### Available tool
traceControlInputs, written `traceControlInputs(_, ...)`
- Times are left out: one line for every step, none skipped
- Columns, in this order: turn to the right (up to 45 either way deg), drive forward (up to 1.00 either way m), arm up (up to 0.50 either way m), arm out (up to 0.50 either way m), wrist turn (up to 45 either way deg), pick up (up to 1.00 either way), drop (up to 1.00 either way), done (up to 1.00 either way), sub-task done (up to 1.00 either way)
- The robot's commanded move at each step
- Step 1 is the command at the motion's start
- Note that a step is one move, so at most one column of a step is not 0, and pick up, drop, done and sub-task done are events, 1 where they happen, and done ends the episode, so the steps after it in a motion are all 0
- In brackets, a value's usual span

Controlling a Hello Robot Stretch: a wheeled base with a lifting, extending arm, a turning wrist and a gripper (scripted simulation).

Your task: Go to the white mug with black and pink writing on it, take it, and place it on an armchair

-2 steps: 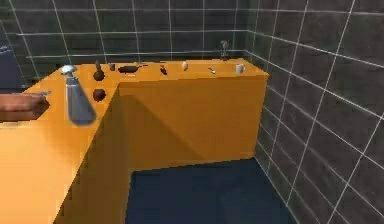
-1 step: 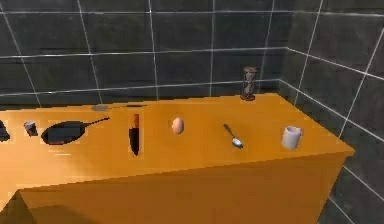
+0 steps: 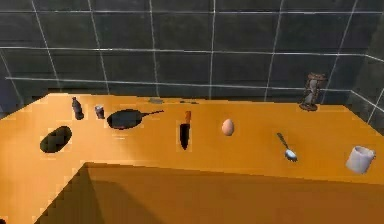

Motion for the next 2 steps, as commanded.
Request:
traceControlInputs(0.0,0.10,0.00,0.00,0.0,0.00,0.00,0.00,0.00)
traceControlInputs(-36.0,0.00,0.00,0.00,0.0,0.00,0.00,0.00,0.00)
